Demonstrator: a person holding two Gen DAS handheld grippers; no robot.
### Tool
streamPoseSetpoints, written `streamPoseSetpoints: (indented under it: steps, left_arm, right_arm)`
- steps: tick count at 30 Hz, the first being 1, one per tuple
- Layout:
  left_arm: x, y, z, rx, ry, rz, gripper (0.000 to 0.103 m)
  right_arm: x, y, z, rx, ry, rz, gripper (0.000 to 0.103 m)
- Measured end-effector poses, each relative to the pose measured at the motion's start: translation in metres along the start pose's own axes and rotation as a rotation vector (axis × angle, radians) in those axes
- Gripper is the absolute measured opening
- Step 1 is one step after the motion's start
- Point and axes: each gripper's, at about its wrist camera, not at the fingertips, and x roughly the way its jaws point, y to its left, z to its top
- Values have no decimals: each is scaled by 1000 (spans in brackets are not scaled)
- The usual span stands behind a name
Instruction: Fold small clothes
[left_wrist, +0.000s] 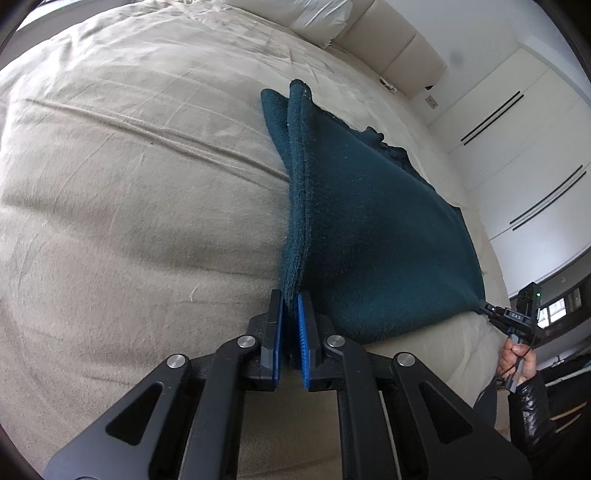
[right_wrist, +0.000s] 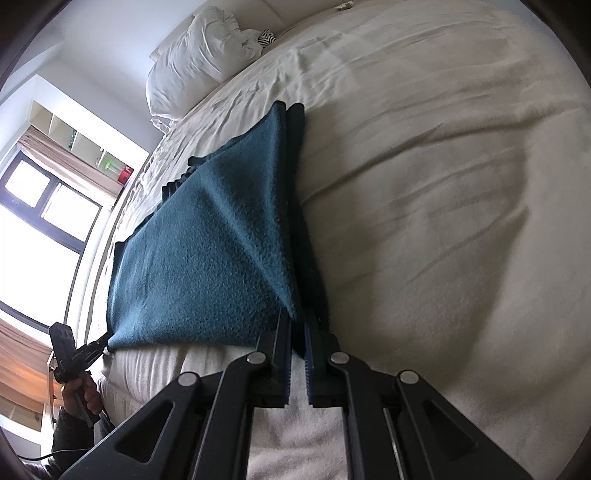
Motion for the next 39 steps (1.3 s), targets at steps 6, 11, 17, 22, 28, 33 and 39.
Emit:
streamPoseSetpoints:
  steps: [6, 11, 17, 22, 28, 33, 39]
  left_arm:
    - [-3, -2, -2, 2, 3, 1, 9]
    - [-7, -4, -6, 15, 3, 0, 9]
    - [-13, -2, -12, -8, 2, 8, 9]
    - [-44, -3, -13, 0, -31, 145, 9]
    - [-65, -68, 20, 132, -154, 126, 9]
    - [9, -140, 19, 256, -77, -6, 9]
    - [77, -133, -11, 225, 30, 78, 9]
  right_arm:
    - [1, -2, -1, 4, -4, 5, 6]
    - [0, 1, -1, 0, -13, -1, 7]
    - [-3, 1, 1, 20, -10, 16, 19]
    - [-37, 2, 4, 51, -101, -48, 49]
    - [-44, 44, 22, 59, -167, 181, 49]
    - [56, 112, 8, 99, 28, 455, 48]
    - [122, 114, -11, 185, 102, 442, 28]
